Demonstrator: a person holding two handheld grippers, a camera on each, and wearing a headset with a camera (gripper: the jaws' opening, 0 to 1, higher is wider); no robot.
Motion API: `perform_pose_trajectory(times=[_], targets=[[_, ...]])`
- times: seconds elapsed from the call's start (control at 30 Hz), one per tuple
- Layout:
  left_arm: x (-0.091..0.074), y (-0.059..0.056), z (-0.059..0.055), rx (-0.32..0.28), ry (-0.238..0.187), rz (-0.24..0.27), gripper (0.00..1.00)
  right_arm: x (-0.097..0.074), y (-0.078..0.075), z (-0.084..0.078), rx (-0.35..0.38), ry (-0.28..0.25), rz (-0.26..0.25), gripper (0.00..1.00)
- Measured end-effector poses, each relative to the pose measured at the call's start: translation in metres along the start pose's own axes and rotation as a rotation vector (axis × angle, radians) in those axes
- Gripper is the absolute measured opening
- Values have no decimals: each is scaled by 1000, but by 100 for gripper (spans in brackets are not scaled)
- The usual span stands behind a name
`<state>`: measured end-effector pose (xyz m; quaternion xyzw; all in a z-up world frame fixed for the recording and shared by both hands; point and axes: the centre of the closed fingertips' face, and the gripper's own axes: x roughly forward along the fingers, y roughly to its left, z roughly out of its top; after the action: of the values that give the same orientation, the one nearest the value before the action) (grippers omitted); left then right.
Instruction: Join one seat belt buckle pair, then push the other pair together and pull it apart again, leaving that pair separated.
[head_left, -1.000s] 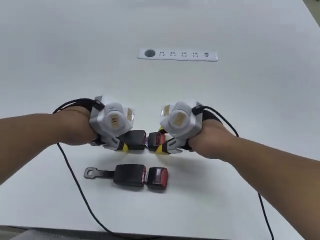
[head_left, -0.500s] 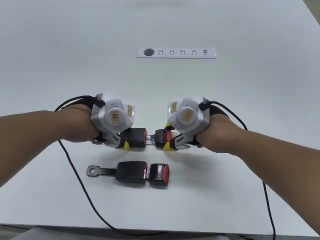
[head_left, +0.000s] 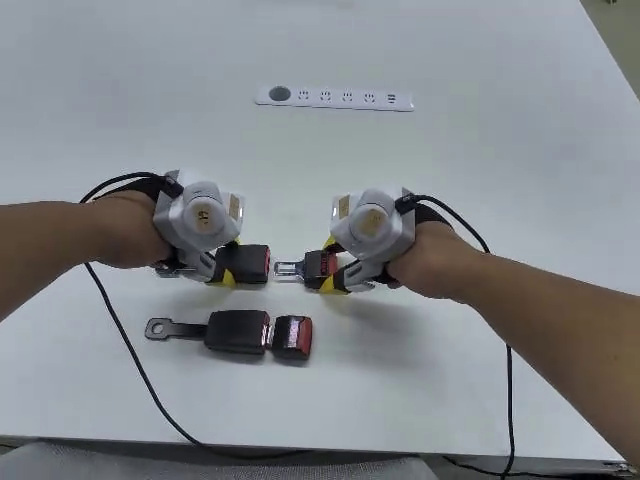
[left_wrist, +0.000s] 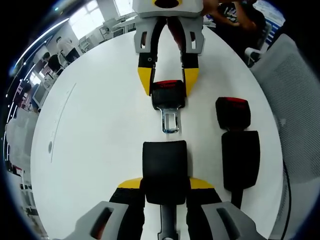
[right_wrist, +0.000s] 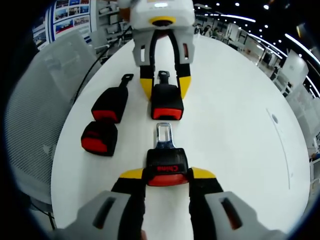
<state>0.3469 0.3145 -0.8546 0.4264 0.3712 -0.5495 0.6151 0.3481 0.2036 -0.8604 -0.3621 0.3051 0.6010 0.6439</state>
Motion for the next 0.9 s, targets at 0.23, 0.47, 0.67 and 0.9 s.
perform_pose_trajectory(times=[0.23, 0.47, 0.67, 0.9], targets=[[0, 0, 0, -15, -3, 17, 32, -18, -4, -28, 15, 18, -32, 33], [-1, 0, -1, -23, -30, 13, 32, -41, -3, -63, 37, 45, -50, 33], [-1, 0, -1, -26, -25, 18, 32, -57, 0, -87, 41, 69, -42, 34], [-1, 0, -1, -19, -35, 31, 33, -65, 1, -106, 131, 87, -24, 36]])
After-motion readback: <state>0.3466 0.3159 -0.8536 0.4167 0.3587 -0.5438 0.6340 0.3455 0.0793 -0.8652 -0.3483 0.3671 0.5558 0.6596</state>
